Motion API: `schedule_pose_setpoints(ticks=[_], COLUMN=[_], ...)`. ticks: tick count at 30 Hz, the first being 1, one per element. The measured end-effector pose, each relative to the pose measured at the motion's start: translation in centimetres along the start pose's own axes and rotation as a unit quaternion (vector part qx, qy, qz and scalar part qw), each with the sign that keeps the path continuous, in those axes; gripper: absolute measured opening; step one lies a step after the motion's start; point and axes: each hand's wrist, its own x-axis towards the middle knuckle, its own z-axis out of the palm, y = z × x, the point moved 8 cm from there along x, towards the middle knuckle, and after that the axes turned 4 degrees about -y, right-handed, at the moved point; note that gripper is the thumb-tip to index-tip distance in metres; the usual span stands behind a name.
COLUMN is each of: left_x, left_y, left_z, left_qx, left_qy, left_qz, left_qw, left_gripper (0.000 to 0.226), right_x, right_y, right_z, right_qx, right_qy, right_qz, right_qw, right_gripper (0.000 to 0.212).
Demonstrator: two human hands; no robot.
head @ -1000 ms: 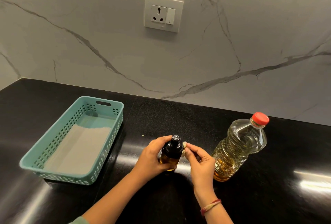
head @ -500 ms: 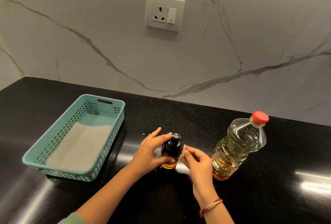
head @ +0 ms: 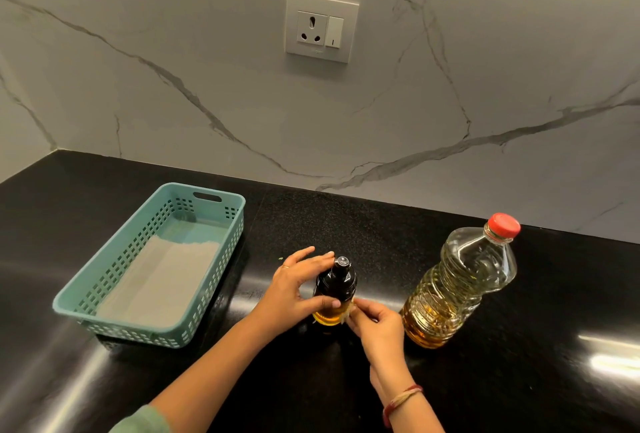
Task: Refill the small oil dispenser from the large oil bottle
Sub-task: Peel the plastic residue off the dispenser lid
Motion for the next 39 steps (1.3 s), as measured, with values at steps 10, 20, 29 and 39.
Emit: schedule_pose_setpoints(ticks=[10,20,29,39], left_x=[-0.2,-0.1,-0.3,-0.4], left_y=[0.7,1.1,0.8,1.1], left_z=[-1.0,-1.5,-1.7,-1.8], left_qx=[0.007,-0.008,-0.010,-0.020], left_qy=[0.040,0.041,0.051,0.052], left_qz=[0.015,0.020,0.025,0.029], left_qw=[0.999,0.999,0.998,0.998], left_gripper=[0.064,0.066,0.059,0.055], right_x=[-0.6,0.7,1.6,2.6], right_y=[1.0,-3.2,-0.1,-6.2], right_z=[0.5,-0.2,-0.1,0.7], right_qx=[0.026,-0.046,-0.198,-0.195], right_qy=[0.003,-0.024,-0.018,-0.066], right_qz=[0.008,-0.055,-0.050,-0.144], right_qw=[1.000,0.997,0.979,0.968], right_gripper=[0.025,0.025,0.027,0.034])
